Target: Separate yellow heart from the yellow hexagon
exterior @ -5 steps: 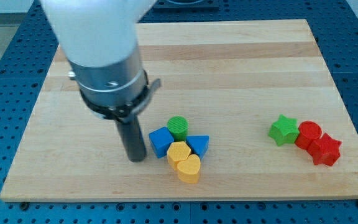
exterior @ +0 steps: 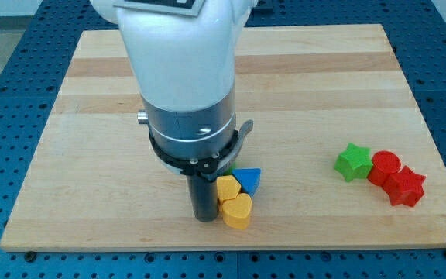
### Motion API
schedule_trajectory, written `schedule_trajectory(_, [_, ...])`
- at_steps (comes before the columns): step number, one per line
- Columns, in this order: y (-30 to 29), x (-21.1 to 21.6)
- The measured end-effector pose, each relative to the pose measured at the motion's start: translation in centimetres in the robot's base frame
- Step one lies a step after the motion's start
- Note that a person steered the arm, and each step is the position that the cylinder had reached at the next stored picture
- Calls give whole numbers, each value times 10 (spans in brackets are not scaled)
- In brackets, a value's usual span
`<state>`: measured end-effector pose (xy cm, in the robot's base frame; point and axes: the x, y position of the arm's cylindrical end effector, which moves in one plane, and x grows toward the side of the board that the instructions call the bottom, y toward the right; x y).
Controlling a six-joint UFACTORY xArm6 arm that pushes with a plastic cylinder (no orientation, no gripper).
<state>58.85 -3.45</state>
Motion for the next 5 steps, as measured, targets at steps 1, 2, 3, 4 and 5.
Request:
schedule_trajectory(1, [16, 10])
schedule_trajectory(2, [16, 9])
schedule_trajectory(3, [33, 9])
schedule_trajectory(4, [61, 9])
schedule_trajectory(5, [61, 9])
